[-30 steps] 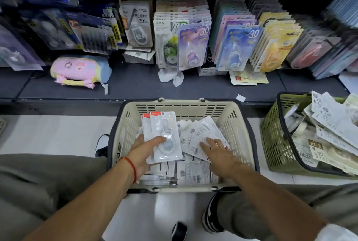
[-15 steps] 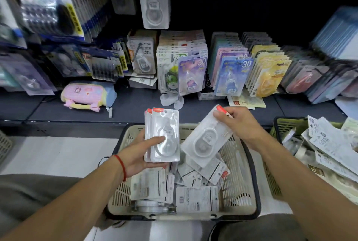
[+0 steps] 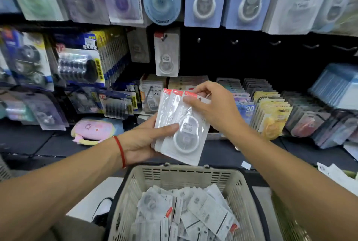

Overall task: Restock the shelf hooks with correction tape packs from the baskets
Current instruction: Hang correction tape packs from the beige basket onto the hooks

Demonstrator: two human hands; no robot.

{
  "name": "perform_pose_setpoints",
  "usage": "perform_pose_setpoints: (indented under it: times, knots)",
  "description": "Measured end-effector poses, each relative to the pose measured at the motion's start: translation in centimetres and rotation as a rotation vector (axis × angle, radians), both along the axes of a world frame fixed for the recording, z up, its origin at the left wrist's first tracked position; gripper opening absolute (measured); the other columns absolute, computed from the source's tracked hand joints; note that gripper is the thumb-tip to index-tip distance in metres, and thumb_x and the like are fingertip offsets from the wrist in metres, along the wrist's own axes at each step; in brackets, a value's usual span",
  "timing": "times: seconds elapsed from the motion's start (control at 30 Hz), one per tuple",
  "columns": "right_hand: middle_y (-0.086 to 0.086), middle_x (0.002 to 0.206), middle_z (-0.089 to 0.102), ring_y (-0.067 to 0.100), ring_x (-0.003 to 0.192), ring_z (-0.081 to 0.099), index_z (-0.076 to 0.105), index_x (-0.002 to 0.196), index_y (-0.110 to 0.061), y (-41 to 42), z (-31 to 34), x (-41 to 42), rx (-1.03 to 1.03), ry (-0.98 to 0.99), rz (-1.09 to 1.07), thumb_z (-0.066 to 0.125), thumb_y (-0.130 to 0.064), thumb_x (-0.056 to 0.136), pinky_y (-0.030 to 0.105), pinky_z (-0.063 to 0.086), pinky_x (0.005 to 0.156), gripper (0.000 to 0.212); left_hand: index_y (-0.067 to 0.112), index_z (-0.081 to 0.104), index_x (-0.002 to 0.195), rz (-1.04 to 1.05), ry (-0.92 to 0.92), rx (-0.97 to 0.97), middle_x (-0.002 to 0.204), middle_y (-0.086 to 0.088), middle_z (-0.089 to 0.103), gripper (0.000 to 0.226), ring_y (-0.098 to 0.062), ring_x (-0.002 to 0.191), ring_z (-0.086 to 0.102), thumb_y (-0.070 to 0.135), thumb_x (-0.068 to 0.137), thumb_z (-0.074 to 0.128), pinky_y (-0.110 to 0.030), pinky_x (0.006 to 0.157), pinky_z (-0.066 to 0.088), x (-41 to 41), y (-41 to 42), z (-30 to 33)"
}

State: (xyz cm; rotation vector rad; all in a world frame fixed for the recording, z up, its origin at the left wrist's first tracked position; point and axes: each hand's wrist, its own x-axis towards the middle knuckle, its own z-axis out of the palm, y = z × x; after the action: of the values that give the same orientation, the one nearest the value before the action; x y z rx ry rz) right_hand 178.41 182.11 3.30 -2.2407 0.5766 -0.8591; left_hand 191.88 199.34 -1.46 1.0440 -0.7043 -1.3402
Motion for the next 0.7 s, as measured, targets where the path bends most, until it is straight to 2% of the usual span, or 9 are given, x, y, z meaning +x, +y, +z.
perform_pose_setpoints:
  times: [0.1, 0.17, 0.27, 0.37, 0.43, 0.5, 0.57, 0.63, 0.7]
  knots:
    - [-0.007, 0.113, 0.058, 0.005, 0.095, 0.056, 0.057, 0.122, -0.031, -0.3, 0.6, 1.2, 0.163, -0.122, -0.028, 0.075, -0.052, 0.091, 0.021, 0.045, 0.081, 0.041, 0.028, 0.053, 0.149, 0.088, -0.003, -0.053, 0.144, -0.012, 0.065, 0.106, -0.031, 0.123, 0.069, 0.03, 0.057, 0.103, -0.045, 0.085, 0.064, 1.3, -0.4, 1.3]
    - [-0.01, 0.115, 0.06, 0.008, 0.094, 0.061, 0.053, 0.13, -0.03, -0.1, 0.6, 1.8, 0.296, -0.171, -0.068, 0.067, -0.056, 0.095, 0.028, 0.05, 0.078, 0.046, 0.027, 0.053, 0.149, 0.179, 0.037, -0.083, 0.14, -0.011, 0.068, 0.089, -0.029, 0.116, 0.072, 0.028, 0.07, 0.095, -0.045, 0.079, 0.064, 2.2, -0.7, 1.6]
    - [-0.008, 0.107, 0.074, 0.013, 0.089, 0.071, 0.065, 0.12, -0.026, 0.5, 0.1, 2.6, 0.544, -0.105, 0.059, 0.069, -0.066, 0.089, 0.031, 0.053, 0.068, 0.051, 0.025, 0.053, 0.148, 0.322, 0.085, -0.146, 0.133, -0.011, 0.072, 0.064, -0.028, 0.108, 0.076, 0.02, 0.087, 0.073, -0.044, 0.072, 0.064, 3.7, -1.2, 1.8]
    - [-0.008, 0.098, 0.079, 0.013, 0.084, 0.075, 0.074, 0.107, -0.03, 1.6, -1.1, 3.5, 0.528, 0.036, 0.199, 0.072, -0.072, 0.074, 0.032, 0.059, 0.063, 0.053, 0.024, 0.053, 0.147, 0.388, 0.039, -0.249, 0.138, -0.013, 0.069, 0.057, -0.035, 0.119, 0.072, 0.016, 0.094, 0.07, -0.052, 0.083, 0.064, 5.0, -1.5, 1.9]
    - [0.002, 0.098, 0.08, 0.027, 0.082, 0.078, 0.075, 0.106, -0.028, 2.0, -1.5, 4.5, 0.606, 0.029, 0.215, 0.073, -0.064, 0.082, 0.048, 0.064, 0.071, 0.043, 0.022, 0.05, 0.149, 0.433, -0.001, -0.287, 0.142, -0.014, 0.067, 0.06, -0.038, 0.127, 0.067, 0.012, 0.094, 0.072, -0.058, 0.094, 0.06, 5.7, -1.5, 2.0]
    - [0.003, 0.097, 0.079, 0.03, 0.072, 0.076, 0.074, 0.106, -0.028, 2.1, -1.6, 5.6, 0.622, -0.027, 0.197, 0.072, -0.056, 0.091, 0.055, 0.062, 0.071, 0.032, 0.022, 0.048, 0.15, 0.525, -0.027, -0.287, 0.141, -0.013, 0.067, 0.063, -0.038, 0.126, 0.067, 0.01, 0.093, 0.073, -0.058, 0.091, 0.061, 6.2, -1.6, 2.1]
    - [-0.004, 0.094, 0.078, 0.027, 0.069, 0.074, 0.07, 0.108, -0.032, 2.2, -1.5, 6.8, 0.575, -0.109, 0.142, 0.067, -0.055, 0.095, 0.055, 0.062, 0.067, 0.027, 0.021, 0.049, 0.148, 0.636, -0.024, -0.282, 0.139, -0.014, 0.068, 0.066, -0.041, 0.123, 0.068, 0.009, 0.089, 0.076, -0.065, 0.088, 0.06, 6.6, -1.7, 2.3]
    - [-0.005, 0.089, 0.076, 0.029, 0.068, 0.074, 0.063, 0.108, -0.033, 2.1, -1.2, 7.8, 0.535, -0.206, 0.109, 0.063, -0.054, 0.098, 0.051, 0.062, 0.058, 0.024, 0.019, 0.051, 0.146, 0.757, -0.029, -0.279, 0.136, -0.014, 0.07, 0.073, -0.042, 0.122, 0.068, 0.009, 0.08, 0.082, -0.073, 0.092, 0.055, 6.8, -1.6, 2.5]
    - [-0.001, 0.085, 0.076, 0.028, 0.059, 0.071, 0.057, 0.109, -0.032, 1.8, -0.8, 8.6, 0.512, -0.272, 0.136, 0.061, -0.05, 0.102, 0.039, 0.054, 0.047, 0.019, 0.021, 0.054, 0.141, 0.876, -0.122, -0.262, 0.13, -0.008, 0.074, 0.08, -0.035, 0.12, 0.07, 0.012, 0.069, 0.089, -0.068, 0.097, 0.055, 7.0, -1.2, 2.6]
